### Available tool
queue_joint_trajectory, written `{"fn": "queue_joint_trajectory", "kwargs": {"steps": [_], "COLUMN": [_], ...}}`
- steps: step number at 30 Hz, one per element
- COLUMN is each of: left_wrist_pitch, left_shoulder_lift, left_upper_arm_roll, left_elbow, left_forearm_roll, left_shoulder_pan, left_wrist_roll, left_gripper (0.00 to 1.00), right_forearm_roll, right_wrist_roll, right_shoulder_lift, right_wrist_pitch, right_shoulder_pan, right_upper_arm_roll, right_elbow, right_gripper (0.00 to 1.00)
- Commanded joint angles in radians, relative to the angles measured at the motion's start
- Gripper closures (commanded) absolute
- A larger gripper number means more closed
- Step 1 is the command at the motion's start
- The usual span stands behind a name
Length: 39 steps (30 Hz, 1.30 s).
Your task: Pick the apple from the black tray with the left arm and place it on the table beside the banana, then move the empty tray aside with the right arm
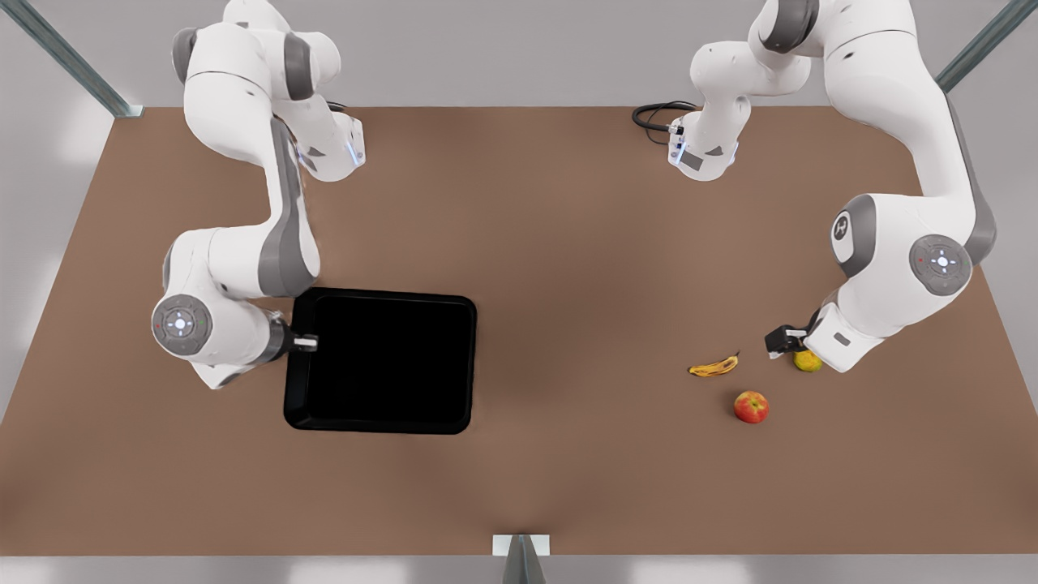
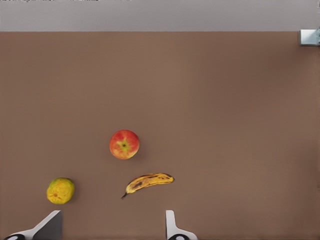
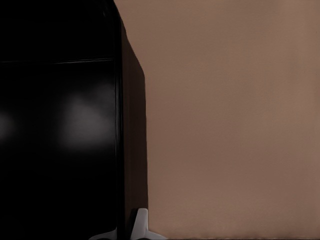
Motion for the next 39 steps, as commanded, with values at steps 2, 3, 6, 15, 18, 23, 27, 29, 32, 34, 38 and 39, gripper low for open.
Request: {"fn": "queue_joint_trajectory", "kwargs": {"steps": [2, 3, 6, 15, 18, 23, 27, 29, 32, 34, 38, 39], "left_wrist_pitch": [-0.001, -0.002, -0.002, -0.004, -0.004, -0.004, -0.004, -0.004, -0.004, -0.004, -0.004, -0.004], "left_shoulder_lift": [0.0, 0.0, 0.017, 0.039, 0.04, 0.04, 0.04, 0.04, 0.04, 0.04, 0.04, 0.04], "left_upper_arm_roll": [-0.001, -0.002, -0.004, 0.002, 0.002, 0.002, 0.002, 0.002, 0.002, 0.002, 0.002, 0.002], "left_elbow": [0.011, 0.011, 0.025, 0.067, 0.067, 0.067, 0.067, 0.067, 0.067, 0.067, 0.067, 0.067], "left_forearm_roll": [0.001, 0.0, -0.003, -0.008, -0.002, -0.002, -0.002, -0.002, -0.002, -0.002, -0.002, -0.004], "left_shoulder_pan": [0.0, -0.008, -0.049, -0.043, -0.043, -0.042, -0.042, -0.042, -0.042, -0.042, -0.042, -0.042], "left_wrist_roll": [0.005, 0.004, 0.007, 0.008, 0.008, 0.008, 0.008, 0.008, 0.008, 0.008, 0.008, 0.008], "left_gripper": [0.0, 0.0, 0.0, 0.0, 0.0, 0.0, 0.0, 0.0, 0.0, 0.0, 0.0, 0.0], "right_forearm_roll": [0.057, 0.058, 0.12, 0.407, 0.397, 0.391, 0.391, 0.388, 0.163, -0.107, -0.127, -0.127], "right_wrist_roll": [-0.705, -0.76, -0.837, -1.003, -1.031, -1.026, -0.954, -0.649, -0.325, -0.176, -0.098, -0.063], "right_shoulder_lift": [-0.013, -0.012, -0.002, 0.136, 0.191, 0.214, 0.197, 0.154, 0.015, -0.051, -0.058, -0.058], "right_wrist_pitch": [-0.174, -0.176, -0.177, -0.187, -0.067, -0.036, -0.055, -0.223, -0.219, -0.19, -0.202, -0.204], "right_shoulder_pan": [-0.002, -0.013, -0.048, -0.133, -0.133, -0.13, -0.12, -0.103, -0.109, -0.261, -0.298, -0.289], "right_upper_arm_roll": [-0.112, -0.146, -0.246, -0.336, -0.336, -0.341, -0.348, -0.348, -0.057, 0.332, 0.408, 0.411], "right_elbow": [0.0, -0.003, -0.01, -0.021, -0.021, -0.018, -0.007, 0.129, 0.214, 0.214, 0.214, 0.212], "right_gripper": [0.98, 0.97, 0.97, 0.96, 0.96, 0.45, 0.13, 0.12, 0.09, 0.05, 0.0, 0.0]}}
